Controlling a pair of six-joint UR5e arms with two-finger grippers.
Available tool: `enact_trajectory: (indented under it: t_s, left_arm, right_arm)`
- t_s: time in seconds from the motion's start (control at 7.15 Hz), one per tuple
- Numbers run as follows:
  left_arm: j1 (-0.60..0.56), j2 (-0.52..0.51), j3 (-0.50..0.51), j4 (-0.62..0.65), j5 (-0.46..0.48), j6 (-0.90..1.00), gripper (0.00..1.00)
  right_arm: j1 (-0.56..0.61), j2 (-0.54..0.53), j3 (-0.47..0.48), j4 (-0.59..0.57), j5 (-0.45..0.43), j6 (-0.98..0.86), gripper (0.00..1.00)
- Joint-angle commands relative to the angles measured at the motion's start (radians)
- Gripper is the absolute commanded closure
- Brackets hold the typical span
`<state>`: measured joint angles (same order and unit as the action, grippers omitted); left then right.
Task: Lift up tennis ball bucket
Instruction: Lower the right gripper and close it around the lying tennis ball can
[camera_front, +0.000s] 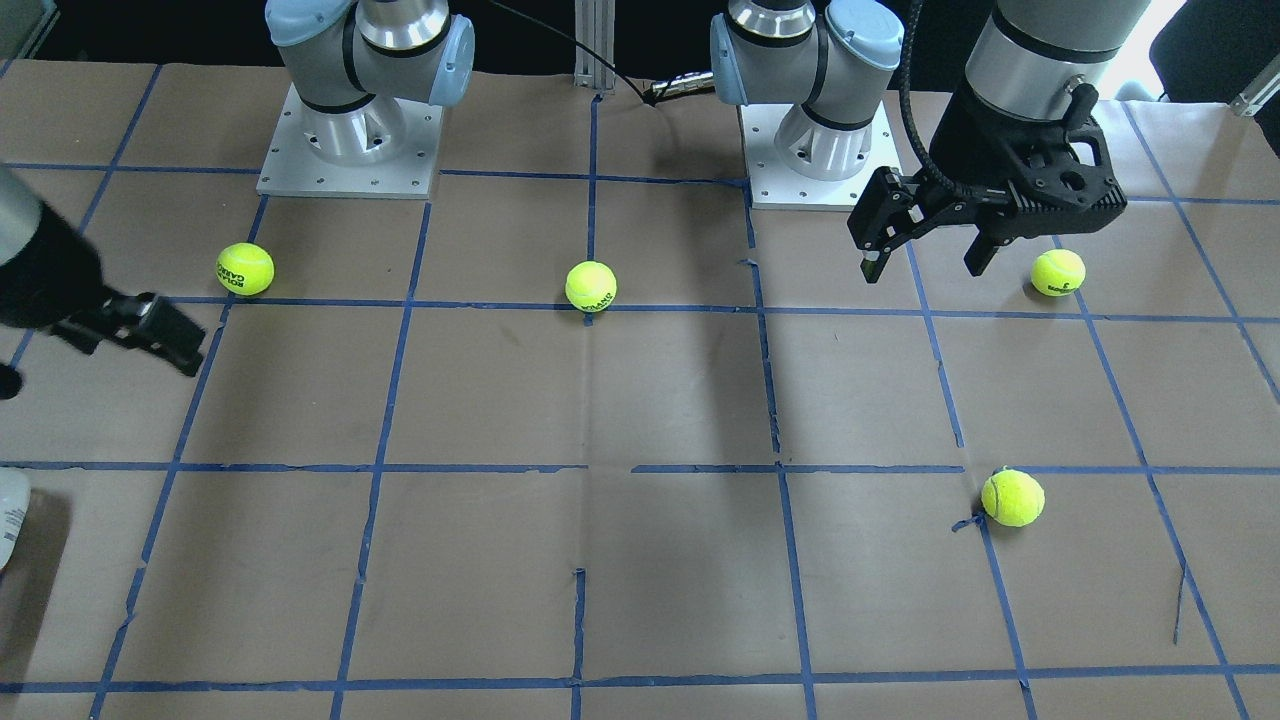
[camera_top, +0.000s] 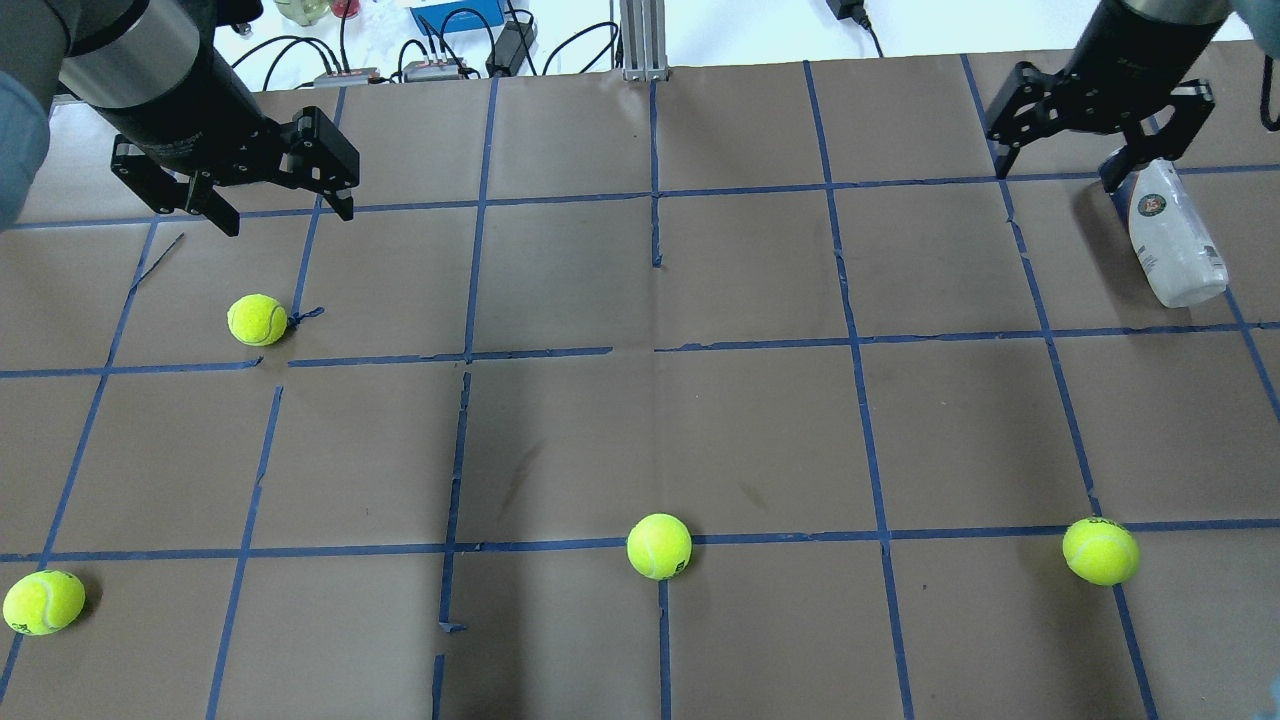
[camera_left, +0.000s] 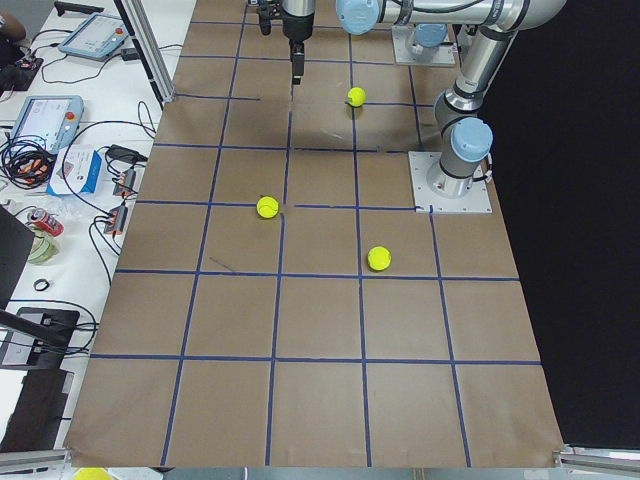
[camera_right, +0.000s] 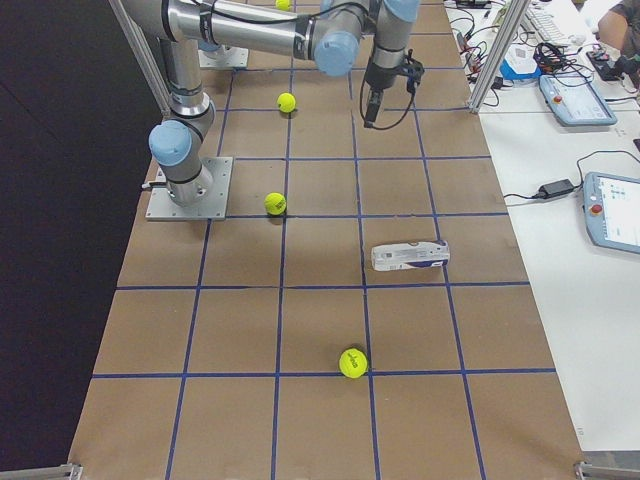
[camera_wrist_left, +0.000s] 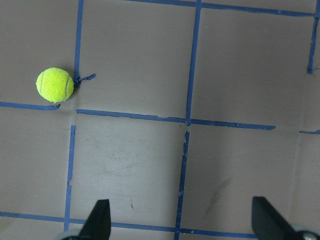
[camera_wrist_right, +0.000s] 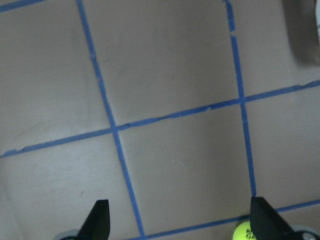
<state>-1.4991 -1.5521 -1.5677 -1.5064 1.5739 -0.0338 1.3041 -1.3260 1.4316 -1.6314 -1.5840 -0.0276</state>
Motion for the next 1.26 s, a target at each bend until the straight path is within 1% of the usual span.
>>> enact_trajectory:
  t_s: [0.0,0.14,0.28,0.42,0.84,0.98,1.12]
  left_arm:
    - [-0.001,0.001,0.000,0.000,0.000,0.000,0.00]
    - [-0.001,0.000,0.000,0.000,0.000,0.000,0.00]
    - [-0.001,0.001,0.000,0.000,0.000,0.000,0.00]
    - [-0.001,0.001,0.000,0.000,0.000,0.000,0.00]
    - [0.000,0.000,0.000,0.000,0.000,0.000,0.00]
    - [0.000,0.000,0.000,0.000,0.000,0.000,0.00]
    - [-0.001,0.000,0.000,0.000,-0.002,0.000,0.00]
  right_arm:
    - [-0.186,0.202,-0.084,-0.153,-0.056,-0.119,0.00]
    - [-0.225,0.290,-0.130,-0.178,-0.057,-0.267,0.00]
    - [-0.252,0.356,-0.135,-0.293,-0.063,-0.306,0.00]
    - [-0.279,0.391,-0.144,-0.361,-0.085,-0.381,0.00]
    - [-0.296,0.452,-0.134,-0.400,-0.054,-0.397,0.00]
    - [-0.296,0.447,-0.125,-0.398,0.002,-0.403,0.00]
    - [-0.296,0.447,-0.125,-0.391,0.007,-0.419,0.00]
